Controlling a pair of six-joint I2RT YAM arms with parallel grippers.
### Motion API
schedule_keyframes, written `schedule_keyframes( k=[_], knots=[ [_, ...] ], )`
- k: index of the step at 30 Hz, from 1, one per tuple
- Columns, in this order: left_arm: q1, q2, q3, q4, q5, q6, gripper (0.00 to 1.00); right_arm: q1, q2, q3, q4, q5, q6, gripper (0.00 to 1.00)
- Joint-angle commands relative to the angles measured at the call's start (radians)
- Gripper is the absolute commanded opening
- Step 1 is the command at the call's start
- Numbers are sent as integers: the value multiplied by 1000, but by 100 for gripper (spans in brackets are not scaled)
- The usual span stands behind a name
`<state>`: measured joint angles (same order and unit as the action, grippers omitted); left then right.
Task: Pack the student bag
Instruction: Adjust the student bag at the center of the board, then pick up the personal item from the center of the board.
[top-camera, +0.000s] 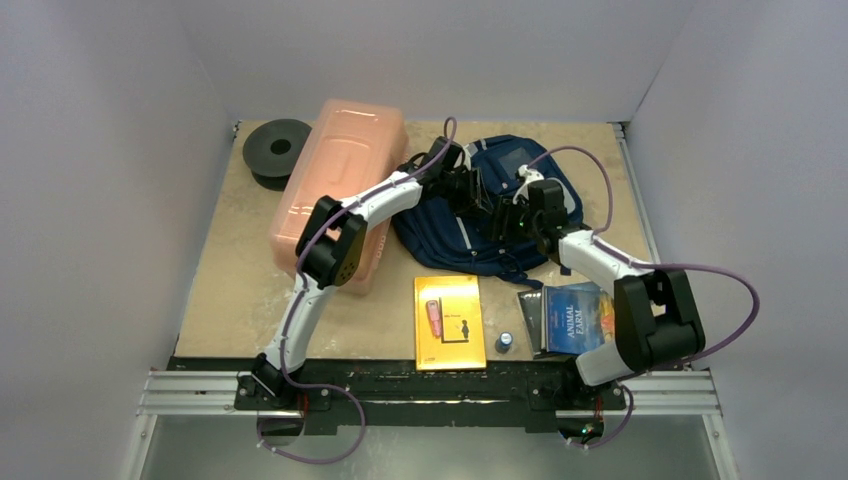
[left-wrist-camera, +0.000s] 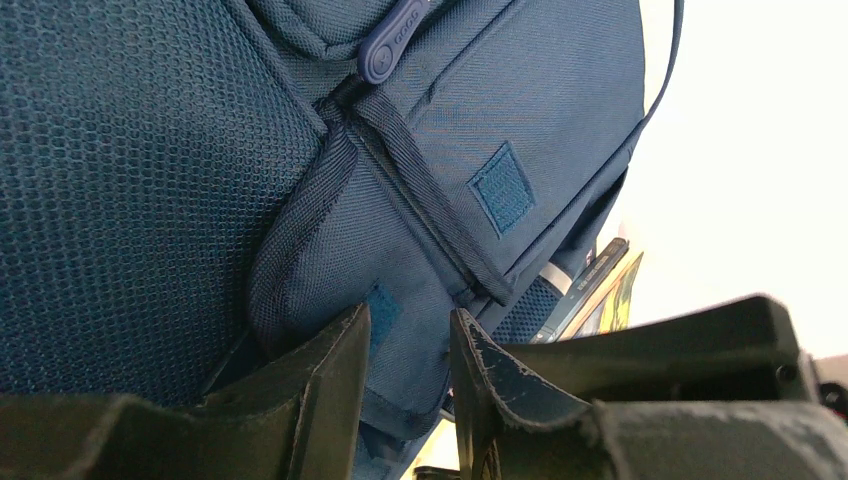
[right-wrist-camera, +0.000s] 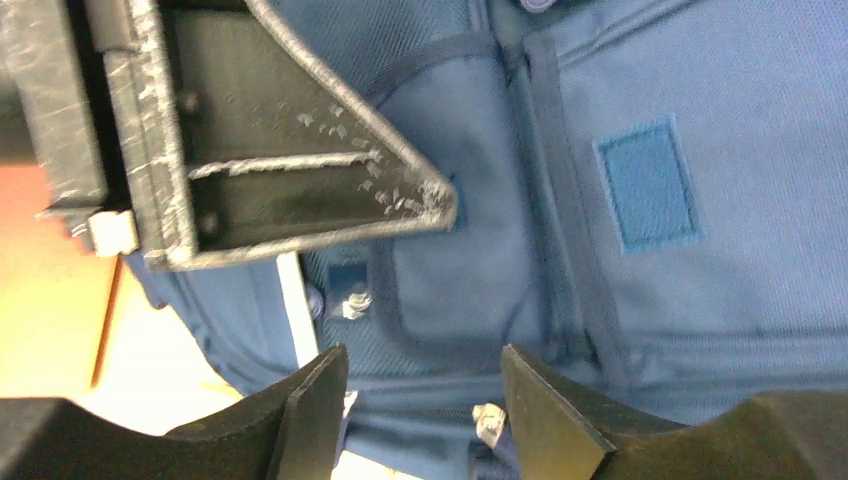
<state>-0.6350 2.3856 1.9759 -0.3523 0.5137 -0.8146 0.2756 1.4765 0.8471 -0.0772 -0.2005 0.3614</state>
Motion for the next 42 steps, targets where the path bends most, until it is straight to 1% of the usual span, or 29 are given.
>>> schedule_keyframes(
  k=[1,3,4,5,6,8,11,16,20,23,26,29,33,35,38,39,41,42],
  knots=[
    [12,-11,-49,-73,-40,69,35,82,-126,126,-431,163,71,66],
    [14,-15,-50,-67,-38,69,35,118,-181,111,-554,215,130,78],
    [16,-15,-48,-64,-33,68,35,130,-202,98,-606,216,151,86],
    [15,-17,-46,-61,-32,65,35,149,-225,84,-654,219,175,91],
    [16,-18,-46,-58,-29,63,35,178,-250,65,-689,222,196,94],
    [16,-18,-47,-48,-21,54,36,246,-330,36,-733,217,243,96],
    [15,-16,-46,-38,-11,42,36,326,-393,12,-782,230,317,97],
    [15,-18,-50,-41,-1,42,36,428,-379,-44,-805,221,383,95],
    [16,-26,-58,-46,-5,55,36,508,-344,-46,-840,260,432,87],
    [16,-26,-60,-48,-2,57,36,539,-308,-49,-873,281,437,85],
    [15,-24,-60,-47,-2,54,36,581,-271,-80,-854,283,452,81],
    [17,-24,-60,-48,-3,55,36,603,-254,-95,-847,308,468,76],
    [17,-24,-57,-53,-6,59,36,609,-245,-85,-839,369,470,63],
    [16,-23,-56,-55,-3,58,36,609,-229,-76,-832,403,471,56],
    [16,-24,-52,-61,-8,63,36,609,-209,-48,-812,460,479,41],
    [16,-23,-51,-64,-8,66,36,609,-201,-48,-798,454,487,31],
    [15,-23,-51,-70,-7,68,36,609,-185,-50,-756,418,491,19],
    [16,-23,-52,-72,-7,69,36,609,-176,-47,-751,429,494,12]
  ],
)
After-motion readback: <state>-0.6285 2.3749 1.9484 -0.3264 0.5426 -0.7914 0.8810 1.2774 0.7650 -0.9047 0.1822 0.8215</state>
